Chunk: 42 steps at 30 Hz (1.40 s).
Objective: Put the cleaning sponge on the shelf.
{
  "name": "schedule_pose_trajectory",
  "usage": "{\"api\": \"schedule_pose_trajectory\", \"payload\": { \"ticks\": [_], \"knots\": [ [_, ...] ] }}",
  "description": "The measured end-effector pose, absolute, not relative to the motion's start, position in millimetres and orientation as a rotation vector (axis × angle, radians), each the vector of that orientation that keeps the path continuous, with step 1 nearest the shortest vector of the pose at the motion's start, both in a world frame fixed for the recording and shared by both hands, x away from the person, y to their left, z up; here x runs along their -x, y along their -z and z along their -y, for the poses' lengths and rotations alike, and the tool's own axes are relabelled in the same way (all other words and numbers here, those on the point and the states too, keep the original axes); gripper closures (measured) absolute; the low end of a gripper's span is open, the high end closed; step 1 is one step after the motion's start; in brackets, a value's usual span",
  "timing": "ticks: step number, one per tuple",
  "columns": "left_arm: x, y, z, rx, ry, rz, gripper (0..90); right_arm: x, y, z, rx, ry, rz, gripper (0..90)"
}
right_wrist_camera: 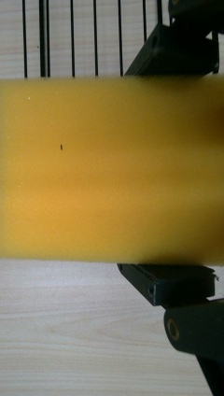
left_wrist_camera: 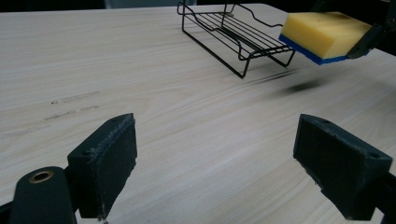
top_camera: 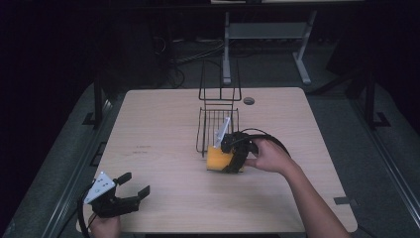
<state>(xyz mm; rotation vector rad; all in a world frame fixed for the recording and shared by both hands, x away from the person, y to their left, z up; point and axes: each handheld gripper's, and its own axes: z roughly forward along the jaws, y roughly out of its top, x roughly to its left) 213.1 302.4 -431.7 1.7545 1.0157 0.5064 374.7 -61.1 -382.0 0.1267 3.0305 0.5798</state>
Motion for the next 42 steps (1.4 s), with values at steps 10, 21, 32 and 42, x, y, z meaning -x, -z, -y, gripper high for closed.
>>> {"api": "schedule_pose_trajectory", "payload": {
  "ticks": [10, 21, 32, 42],
  "knots": [
    [-213, 432, -302, -1.749, -0.505, -1.018, 12.8, -384, 377, 60, -0.144, -0.571, -3.034, 21.5],
    [-213, 432, -302, -1.749, -0.504, -1.017, 12.8, -394, 376, 55, -0.140, -0.568, -3.043, 21.6],
    [-212, 431, -303, -1.748, -0.506, -1.015, 12.8, -405, 374, 55, -0.164, -0.538, -3.045, 21.6],
    [-212, 431, -302, -1.746, -0.506, -1.014, 12.8, -411, 373, 54, -0.173, -0.498, -3.046, 21.5]
  ]
}}
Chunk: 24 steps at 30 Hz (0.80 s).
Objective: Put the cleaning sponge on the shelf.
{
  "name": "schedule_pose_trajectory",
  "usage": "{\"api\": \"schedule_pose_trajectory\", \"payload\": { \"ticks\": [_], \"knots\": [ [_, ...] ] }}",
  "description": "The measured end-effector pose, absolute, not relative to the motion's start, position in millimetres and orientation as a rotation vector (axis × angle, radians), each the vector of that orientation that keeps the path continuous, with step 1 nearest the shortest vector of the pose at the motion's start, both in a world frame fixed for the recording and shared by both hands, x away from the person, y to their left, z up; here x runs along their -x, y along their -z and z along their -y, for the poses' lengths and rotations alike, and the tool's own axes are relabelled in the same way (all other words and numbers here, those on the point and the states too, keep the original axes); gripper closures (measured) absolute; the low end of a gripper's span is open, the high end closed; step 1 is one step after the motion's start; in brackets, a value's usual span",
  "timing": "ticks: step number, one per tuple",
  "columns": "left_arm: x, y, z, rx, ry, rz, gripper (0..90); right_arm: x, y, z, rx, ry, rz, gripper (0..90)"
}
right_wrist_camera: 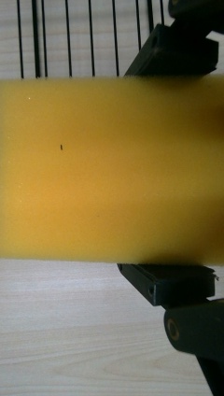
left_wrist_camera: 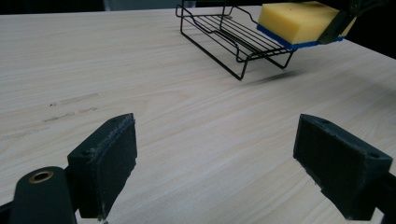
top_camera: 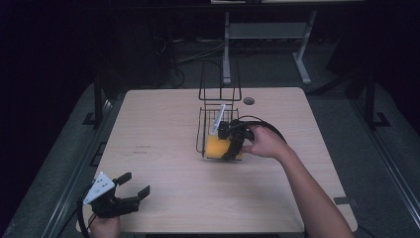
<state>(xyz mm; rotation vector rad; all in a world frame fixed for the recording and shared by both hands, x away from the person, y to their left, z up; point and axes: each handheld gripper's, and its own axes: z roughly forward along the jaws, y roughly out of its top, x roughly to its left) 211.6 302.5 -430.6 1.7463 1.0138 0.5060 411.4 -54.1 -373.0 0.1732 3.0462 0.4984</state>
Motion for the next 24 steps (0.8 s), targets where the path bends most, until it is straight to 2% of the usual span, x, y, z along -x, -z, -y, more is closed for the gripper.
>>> {"api": "schedule_pose_trajectory", "payload": {
  "ticks": [14, 24],
  "knots": [
    [-211, 430, -303, -1.745, -0.507, -1.013, 12.8, -421, 363, 41, -0.142, -0.506, -3.041, 21.5],
    [-211, 430, -304, -1.745, -0.506, -1.012, 12.8, -424, 368, 29, -0.109, -0.437, -3.035, 21.5]
  ]
}}
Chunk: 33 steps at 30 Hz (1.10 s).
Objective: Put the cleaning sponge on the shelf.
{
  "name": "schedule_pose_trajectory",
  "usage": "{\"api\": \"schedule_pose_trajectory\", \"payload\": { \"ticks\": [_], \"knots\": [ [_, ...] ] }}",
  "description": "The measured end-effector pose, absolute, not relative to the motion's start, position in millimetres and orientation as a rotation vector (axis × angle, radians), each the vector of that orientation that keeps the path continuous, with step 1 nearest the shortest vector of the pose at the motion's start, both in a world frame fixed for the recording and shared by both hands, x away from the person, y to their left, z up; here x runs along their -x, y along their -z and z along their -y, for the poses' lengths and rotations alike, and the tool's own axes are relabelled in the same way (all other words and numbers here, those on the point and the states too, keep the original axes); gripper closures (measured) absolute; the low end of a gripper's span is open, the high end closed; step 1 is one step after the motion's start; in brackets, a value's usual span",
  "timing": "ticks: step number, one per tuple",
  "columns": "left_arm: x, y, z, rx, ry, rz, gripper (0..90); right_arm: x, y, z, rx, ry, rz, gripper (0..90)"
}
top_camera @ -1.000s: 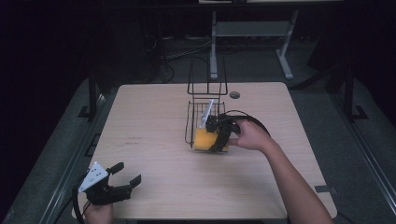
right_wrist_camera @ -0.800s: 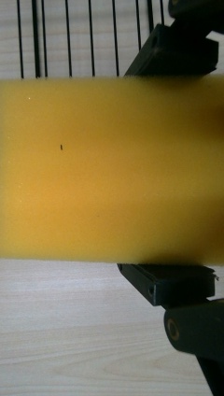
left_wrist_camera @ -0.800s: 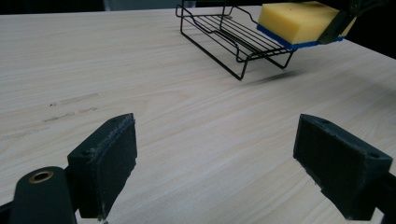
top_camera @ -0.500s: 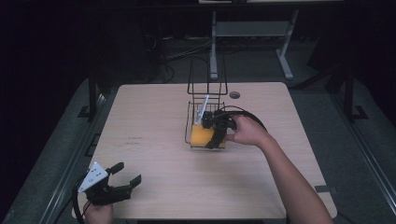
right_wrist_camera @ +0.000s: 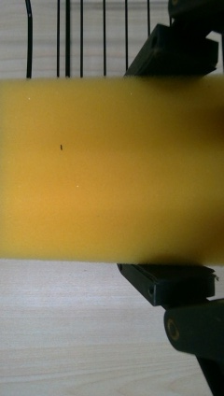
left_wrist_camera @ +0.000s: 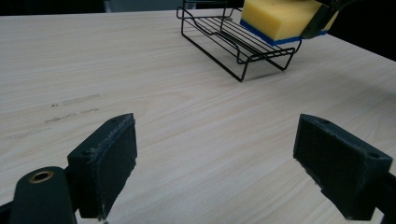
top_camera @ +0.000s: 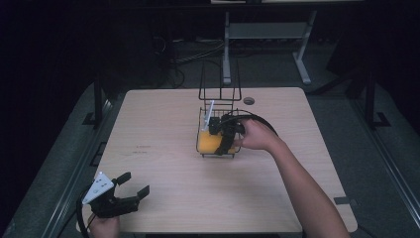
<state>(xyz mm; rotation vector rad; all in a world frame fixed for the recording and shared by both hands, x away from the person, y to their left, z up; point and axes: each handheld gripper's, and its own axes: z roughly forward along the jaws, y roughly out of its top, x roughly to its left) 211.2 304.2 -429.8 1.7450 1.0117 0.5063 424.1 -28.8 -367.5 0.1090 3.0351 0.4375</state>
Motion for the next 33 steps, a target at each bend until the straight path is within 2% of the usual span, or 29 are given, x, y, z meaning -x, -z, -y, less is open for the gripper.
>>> {"api": "schedule_pose_trajectory", "payload": {
  "ticks": [18, 33],
  "knots": [
    [-212, 430, -303, -1.743, -0.509, -1.008, 12.8, -443, 379, 24, -0.156, -0.477, -3.095, 21.6],
    [-212, 430, -303, -1.748, -0.501, -1.006, 12.8, -473, 395, 40, -0.261, -0.521, -3.107, 21.6]
  ]
}}
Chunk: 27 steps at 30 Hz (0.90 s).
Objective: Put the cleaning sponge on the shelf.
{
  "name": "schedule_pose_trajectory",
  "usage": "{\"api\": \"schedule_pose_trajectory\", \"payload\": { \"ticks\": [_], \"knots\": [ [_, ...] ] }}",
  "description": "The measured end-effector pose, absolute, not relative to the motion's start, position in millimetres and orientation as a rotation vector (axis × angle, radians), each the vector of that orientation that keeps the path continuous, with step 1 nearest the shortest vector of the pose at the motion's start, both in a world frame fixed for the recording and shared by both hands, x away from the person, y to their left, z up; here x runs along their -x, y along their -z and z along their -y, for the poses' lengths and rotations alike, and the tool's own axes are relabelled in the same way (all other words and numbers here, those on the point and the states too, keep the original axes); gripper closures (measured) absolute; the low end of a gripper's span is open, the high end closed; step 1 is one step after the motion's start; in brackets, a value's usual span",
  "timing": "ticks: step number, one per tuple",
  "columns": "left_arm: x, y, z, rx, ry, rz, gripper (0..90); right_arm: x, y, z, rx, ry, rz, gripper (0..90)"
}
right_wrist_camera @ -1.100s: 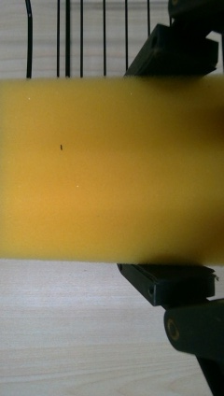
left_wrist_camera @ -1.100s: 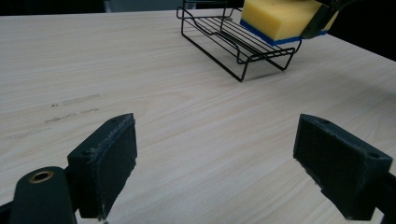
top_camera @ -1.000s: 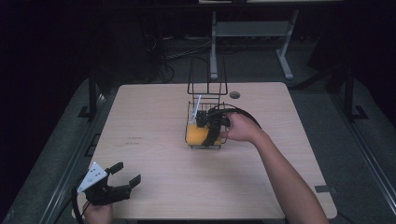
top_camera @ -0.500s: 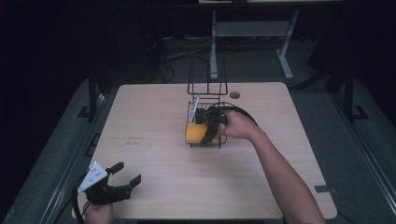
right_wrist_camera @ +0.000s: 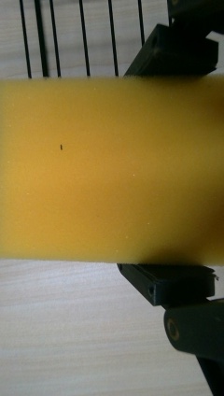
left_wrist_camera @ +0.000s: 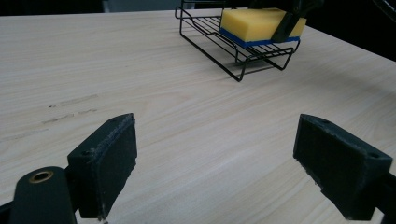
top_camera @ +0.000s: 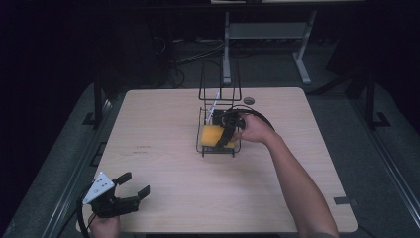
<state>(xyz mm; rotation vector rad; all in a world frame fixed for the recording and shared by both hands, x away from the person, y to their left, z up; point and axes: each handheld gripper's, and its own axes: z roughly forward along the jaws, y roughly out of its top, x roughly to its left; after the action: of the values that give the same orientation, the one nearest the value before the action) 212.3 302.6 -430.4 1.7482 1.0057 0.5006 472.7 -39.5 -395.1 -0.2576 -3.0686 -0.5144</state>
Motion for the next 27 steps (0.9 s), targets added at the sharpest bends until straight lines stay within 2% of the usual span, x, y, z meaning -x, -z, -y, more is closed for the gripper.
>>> {"api": "schedule_pose_trajectory", "payload": {
  "ticks": [3, 7, 13, 27],
  "knots": [
    [-212, 430, -302, -1.749, -0.500, -1.005, 12.8, -475, 396, 34, 0.218, 0.422, 3.105, 21.6],
    [-212, 430, -302, -1.751, -0.499, -1.004, 12.8, -479, 393, 31, 0.229, 0.515, 3.077, 21.6],
    [-212, 430, -303, -1.749, -0.502, -1.006, 12.8, -482, 406, 30, 0.240, 0.445, 3.111, 21.5],
    [-212, 430, -306, -1.736, -0.501, -1.016, 12.8, -482, 407, 30, 0.250, 0.459, 3.105, 18.2]
  ]
}}
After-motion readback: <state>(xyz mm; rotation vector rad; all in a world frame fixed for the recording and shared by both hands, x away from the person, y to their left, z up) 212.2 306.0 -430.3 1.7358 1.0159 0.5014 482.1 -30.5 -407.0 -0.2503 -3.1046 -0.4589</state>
